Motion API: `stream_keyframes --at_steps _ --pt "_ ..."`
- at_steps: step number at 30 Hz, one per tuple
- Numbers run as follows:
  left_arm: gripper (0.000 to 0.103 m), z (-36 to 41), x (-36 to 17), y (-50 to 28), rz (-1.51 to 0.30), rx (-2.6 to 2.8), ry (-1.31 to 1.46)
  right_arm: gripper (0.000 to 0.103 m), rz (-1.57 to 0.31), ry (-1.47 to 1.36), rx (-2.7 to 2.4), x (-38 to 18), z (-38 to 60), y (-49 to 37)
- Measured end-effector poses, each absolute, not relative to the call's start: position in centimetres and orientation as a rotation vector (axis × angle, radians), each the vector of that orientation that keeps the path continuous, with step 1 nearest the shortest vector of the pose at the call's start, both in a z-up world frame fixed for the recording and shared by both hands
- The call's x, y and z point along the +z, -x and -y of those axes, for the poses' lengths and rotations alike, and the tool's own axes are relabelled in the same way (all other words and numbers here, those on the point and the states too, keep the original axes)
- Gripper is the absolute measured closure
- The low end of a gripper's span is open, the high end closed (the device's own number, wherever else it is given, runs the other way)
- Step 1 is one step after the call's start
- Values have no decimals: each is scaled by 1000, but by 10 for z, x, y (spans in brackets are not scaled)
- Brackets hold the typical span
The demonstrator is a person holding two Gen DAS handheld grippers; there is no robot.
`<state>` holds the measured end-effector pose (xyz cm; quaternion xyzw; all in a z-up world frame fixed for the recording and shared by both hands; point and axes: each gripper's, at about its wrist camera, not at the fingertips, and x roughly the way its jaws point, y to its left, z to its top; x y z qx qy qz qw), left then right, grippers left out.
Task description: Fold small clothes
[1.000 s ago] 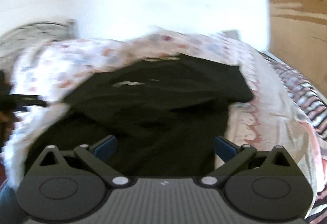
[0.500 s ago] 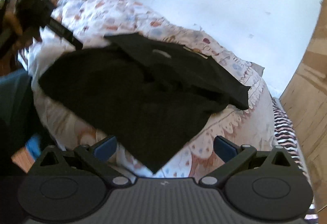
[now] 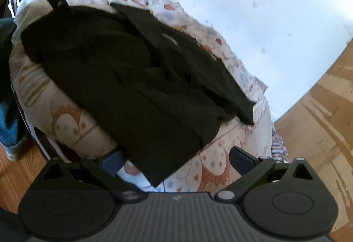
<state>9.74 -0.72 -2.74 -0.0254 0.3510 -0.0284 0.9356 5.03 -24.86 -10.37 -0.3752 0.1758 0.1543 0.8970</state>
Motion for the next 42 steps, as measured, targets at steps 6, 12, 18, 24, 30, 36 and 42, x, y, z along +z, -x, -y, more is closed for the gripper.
stream_keyframes --at_steps 6,12,18,24,30,36,42 --pt "1 -3 -30 -100 -760 -79 75 46 -301 811 375 -89 246 -41" --pt "1 -9 -22 -92 -720 -121 72 94 -343 723 493 -64 239 -50" --pt "1 1 -18 -73 -635 -287 39 96 -408 509 557 -27 244 -98" --pt "1 36 -36 -76 -642 -337 -90 96 -479 339 580 -9 258 -160" --pt "1 41 -56 -95 -698 -217 -170 96 -515 248 556 -10 259 -203" --pt "1 21 -56 -102 -712 -178 -192 96 -540 157 552 -13 263 -240" --pt "1 27 -53 -96 -706 -184 -252 96 -550 120 559 -11 257 -267"
